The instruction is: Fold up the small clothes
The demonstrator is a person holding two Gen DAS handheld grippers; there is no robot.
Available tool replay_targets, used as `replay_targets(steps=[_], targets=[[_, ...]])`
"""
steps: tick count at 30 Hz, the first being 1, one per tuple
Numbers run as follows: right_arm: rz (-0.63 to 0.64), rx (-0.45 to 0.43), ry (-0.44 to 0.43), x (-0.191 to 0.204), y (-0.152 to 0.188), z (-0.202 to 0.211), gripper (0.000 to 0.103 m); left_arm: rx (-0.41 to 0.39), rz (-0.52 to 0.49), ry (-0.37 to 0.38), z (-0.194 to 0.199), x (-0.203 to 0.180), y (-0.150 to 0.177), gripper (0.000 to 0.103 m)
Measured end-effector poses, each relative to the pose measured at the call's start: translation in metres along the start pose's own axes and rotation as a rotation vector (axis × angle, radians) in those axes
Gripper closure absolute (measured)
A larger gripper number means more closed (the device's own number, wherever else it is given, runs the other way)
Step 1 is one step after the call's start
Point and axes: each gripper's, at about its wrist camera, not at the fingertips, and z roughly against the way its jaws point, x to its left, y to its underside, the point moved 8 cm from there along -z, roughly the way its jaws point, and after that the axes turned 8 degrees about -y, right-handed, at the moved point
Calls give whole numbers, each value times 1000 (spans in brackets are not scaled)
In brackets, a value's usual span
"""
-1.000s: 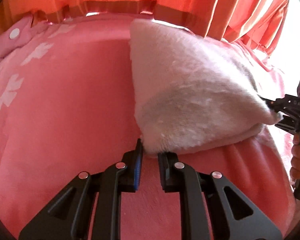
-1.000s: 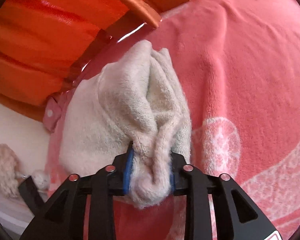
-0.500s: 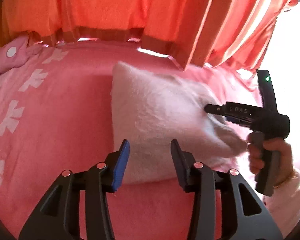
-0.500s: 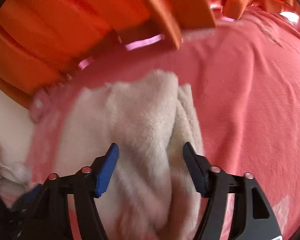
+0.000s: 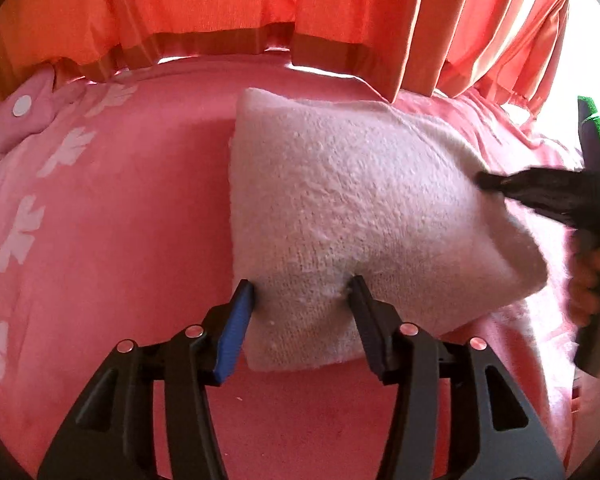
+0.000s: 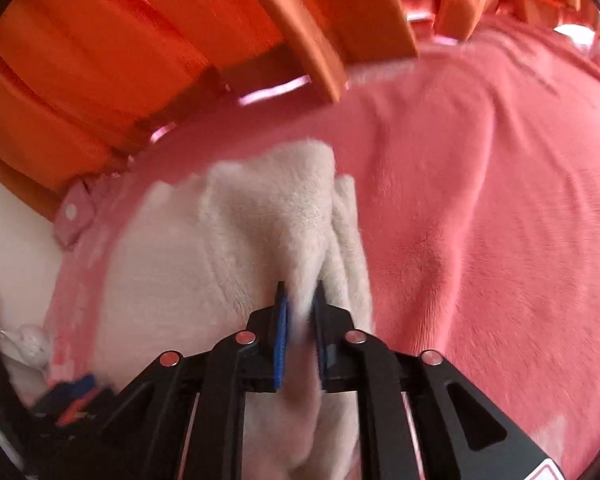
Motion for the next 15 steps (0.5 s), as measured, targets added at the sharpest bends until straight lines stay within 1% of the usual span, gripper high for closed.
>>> replay_targets(steps=[1, 2, 3, 4, 7, 9, 11, 12, 13, 14, 15], targets=[[13, -14, 11, 4, 4, 12, 82, -1, 2, 0, 0, 0, 0, 54], [20, -17, 13, 7, 10, 22, 78, 0, 5, 3, 0, 1, 1, 54], [16, -8, 11, 10, 22, 32, 64, 0, 5, 3, 0, 1, 1, 54], [8, 3, 5, 11, 31, 38, 54, -1, 0, -1, 0, 0, 1, 54], [-23, 48, -31, 11, 56, 41, 53, -8, -6, -14, 0, 0, 2, 53], [-28, 80, -18, 9, 72, 31, 53, -4, -8, -25, -1, -2, 5, 53], [-35, 105, -6, 12, 81, 19, 53, 6, -4, -29, -2, -2, 7, 52], [-41, 114, -7, 12, 82, 16, 60, 11, -3, -31, -3, -3, 8, 52], [-41, 117, -16, 15, 83, 15, 81, 15, -3, -32, -3, -2, 9, 52], [-26, 96, -32, 21, 80, 20, 86, 20, -5, -31, -3, -2, 10, 52], [-10, 68, -38, 25, 76, 27, 88, 24, -6, -31, -3, -1, 10, 52]])
